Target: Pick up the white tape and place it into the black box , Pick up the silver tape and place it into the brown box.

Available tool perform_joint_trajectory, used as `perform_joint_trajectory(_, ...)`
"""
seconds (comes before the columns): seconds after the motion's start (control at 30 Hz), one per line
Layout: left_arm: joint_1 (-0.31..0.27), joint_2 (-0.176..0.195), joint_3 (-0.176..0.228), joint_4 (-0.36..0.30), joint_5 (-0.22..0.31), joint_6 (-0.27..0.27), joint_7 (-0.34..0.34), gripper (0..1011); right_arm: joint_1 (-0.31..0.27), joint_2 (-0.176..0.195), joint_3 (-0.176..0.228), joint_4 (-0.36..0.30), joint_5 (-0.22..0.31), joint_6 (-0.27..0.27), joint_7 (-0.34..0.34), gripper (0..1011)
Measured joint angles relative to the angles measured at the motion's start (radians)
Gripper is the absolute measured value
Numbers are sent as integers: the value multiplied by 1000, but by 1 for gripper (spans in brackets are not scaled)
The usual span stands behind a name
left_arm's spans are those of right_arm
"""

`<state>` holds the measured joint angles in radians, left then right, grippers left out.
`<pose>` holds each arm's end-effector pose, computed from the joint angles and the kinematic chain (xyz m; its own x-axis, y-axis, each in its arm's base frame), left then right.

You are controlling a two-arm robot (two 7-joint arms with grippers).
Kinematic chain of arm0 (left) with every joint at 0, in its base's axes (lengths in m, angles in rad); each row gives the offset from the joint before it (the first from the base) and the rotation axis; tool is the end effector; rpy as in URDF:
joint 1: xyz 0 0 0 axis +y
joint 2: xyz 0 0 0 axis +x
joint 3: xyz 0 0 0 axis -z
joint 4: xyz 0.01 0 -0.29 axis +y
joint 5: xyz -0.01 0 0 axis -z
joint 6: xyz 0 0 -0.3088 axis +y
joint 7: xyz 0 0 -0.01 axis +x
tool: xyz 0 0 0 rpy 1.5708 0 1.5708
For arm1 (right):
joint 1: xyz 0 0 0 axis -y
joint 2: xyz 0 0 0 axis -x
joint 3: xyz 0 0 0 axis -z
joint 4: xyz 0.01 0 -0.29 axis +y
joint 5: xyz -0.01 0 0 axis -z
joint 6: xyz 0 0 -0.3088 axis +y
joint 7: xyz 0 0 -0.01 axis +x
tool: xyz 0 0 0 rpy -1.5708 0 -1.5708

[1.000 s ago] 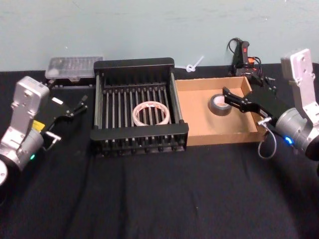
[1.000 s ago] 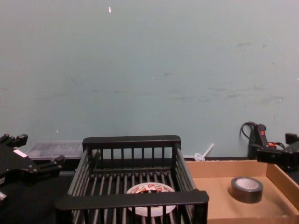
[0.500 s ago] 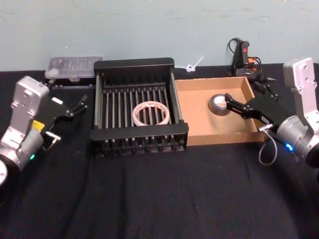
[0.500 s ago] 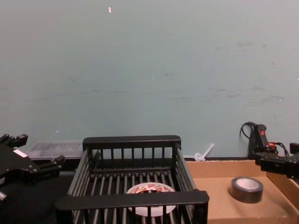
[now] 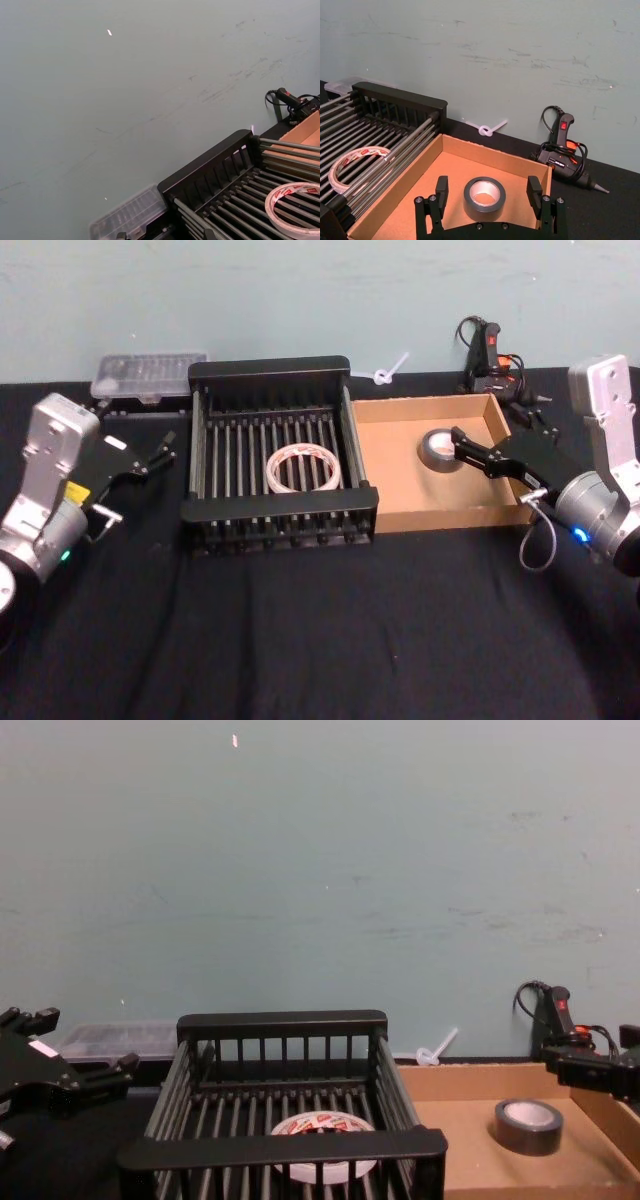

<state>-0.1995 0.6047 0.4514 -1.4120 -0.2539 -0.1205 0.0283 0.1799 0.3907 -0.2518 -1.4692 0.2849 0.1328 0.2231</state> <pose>0.3581 0.0827 -0.3023 0.2923 0.8803 0.3737 -0.9553 0.2873 0.0703 0.3712 -0.0516 -0.2775 0.4015 -0.9105 0.0992 0.9084 0.3820 -0.1700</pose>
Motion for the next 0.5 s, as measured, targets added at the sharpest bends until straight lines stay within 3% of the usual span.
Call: perform_joint_trajectory(0.5,0,0,0,0,0,0,0,1001,1,1,-1,0,0,0,0,1000)
